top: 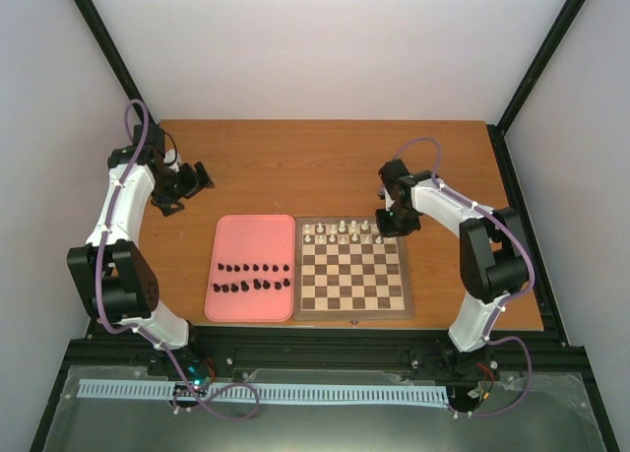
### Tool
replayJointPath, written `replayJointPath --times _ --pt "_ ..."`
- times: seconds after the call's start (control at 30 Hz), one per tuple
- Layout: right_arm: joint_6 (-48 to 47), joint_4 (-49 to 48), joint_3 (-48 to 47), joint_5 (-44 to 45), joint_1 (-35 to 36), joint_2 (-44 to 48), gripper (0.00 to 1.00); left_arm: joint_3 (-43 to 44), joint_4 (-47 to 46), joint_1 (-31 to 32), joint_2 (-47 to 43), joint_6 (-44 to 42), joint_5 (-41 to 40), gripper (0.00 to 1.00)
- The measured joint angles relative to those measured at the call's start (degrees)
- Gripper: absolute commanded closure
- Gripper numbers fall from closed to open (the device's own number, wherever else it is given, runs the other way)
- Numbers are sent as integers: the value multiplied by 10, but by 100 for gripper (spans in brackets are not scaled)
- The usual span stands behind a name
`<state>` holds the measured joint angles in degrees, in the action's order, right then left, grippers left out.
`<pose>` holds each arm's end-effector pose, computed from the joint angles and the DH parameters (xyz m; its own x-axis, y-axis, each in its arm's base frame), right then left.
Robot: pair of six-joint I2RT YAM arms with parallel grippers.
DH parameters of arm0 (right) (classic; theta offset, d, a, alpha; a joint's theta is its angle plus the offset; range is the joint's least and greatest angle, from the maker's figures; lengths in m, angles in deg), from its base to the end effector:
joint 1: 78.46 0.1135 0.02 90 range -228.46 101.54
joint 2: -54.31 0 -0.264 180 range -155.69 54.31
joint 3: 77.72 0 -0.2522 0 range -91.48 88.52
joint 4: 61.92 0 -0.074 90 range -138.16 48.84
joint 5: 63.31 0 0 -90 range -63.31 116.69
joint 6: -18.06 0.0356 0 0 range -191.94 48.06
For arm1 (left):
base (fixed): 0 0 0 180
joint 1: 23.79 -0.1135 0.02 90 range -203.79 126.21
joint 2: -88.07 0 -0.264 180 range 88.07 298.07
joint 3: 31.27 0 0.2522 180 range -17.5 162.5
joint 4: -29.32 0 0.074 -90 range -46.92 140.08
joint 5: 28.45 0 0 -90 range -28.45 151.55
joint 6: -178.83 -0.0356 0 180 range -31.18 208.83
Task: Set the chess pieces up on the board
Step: Place the chess piece on the chessboard.
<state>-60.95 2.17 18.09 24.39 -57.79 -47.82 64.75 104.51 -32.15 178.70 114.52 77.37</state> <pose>0.3088 0.1180 0.1854 -0.9778 -0.1653 -0.1285 -0.1747 0.9824 0.0654 0.3095 0.0357 0.2996 -0.8165 -0.5415 -0.2003 -0.4446 0.8110 -0.3802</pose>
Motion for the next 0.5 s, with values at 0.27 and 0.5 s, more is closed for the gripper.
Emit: replayJointPath --times 0.27,0.5 --pt "0 0 -6 4 0 -4 85 1 0 0 1 0 0 0" --pt "0 2 -6 3 2 -7 83 7 1 0 6 0 0 0"
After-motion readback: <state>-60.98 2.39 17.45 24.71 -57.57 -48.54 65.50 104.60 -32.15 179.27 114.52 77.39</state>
